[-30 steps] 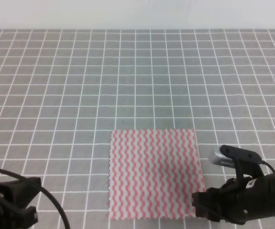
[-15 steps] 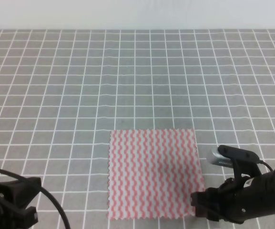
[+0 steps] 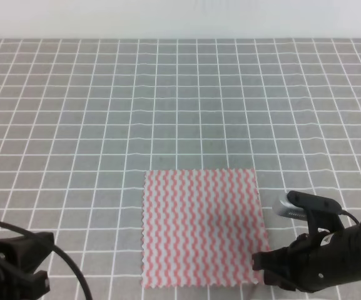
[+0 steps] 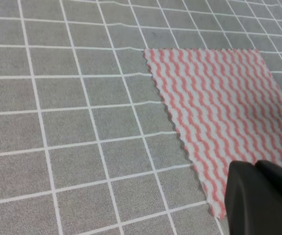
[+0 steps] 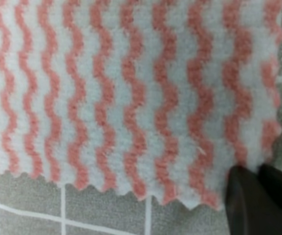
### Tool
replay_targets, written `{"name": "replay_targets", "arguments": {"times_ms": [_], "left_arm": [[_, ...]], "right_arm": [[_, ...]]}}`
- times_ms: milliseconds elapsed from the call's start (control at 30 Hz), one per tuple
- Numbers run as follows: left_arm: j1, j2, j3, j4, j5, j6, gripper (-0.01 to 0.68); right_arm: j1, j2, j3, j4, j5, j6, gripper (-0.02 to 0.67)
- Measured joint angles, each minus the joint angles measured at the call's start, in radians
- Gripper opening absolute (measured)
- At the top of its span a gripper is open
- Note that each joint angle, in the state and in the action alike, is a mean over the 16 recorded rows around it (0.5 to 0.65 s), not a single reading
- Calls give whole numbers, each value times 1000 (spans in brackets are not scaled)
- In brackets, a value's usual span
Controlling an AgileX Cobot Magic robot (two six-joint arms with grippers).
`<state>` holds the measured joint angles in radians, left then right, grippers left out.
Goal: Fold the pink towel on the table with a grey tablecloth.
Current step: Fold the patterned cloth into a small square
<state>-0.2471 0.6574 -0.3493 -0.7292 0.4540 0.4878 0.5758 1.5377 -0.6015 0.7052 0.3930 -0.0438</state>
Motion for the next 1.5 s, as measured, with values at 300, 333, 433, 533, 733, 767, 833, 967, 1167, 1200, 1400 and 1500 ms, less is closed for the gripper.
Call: {"name": "replay_targets", "arguments": {"times_ms": [300,333,433,533,733,767,833,967,1167,1200,1400,1500], "left_arm": [[0,0,0,2,4,24,-2],[0,0,0,1,7,35,-2],[-1,1,-1,-7,21,81,-2],[-2,4,-2,-28,43,152,-2],[-3,42,-4,-113,98,367,-2],[-4,54,-4,-133,107,409,-2],[-6,80,-6,-176,124,492,-2],[-20,146,-16,-253,144,638,-2],[-72,257,-55,-318,119,776,-2],[-84,275,-64,-322,112,792,-2],[-167,375,-114,-316,54,841,-2],[-209,424,-132,-308,15,860,-2]], "right_arm": [[1,4,-44,0,17,1,-15],[1,5,-50,0,17,1,-15],[1,7,-69,0,14,1,-15],[1,7,-88,0,3,-1,-15],[1,6,-124,-1,-25,-3,-15],[1,8,-130,-1,-31,-3,-15],[1,11,-142,-1,-41,-4,-15],[1,18,-165,-2,-59,-6,-15],[1,39,-191,-1,-84,-6,-15],[1,44,-194,-1,-89,-6,-15],[1,62,-206,3,-115,-6,-15],[1,68,-209,6,-128,-7,-15]]}}
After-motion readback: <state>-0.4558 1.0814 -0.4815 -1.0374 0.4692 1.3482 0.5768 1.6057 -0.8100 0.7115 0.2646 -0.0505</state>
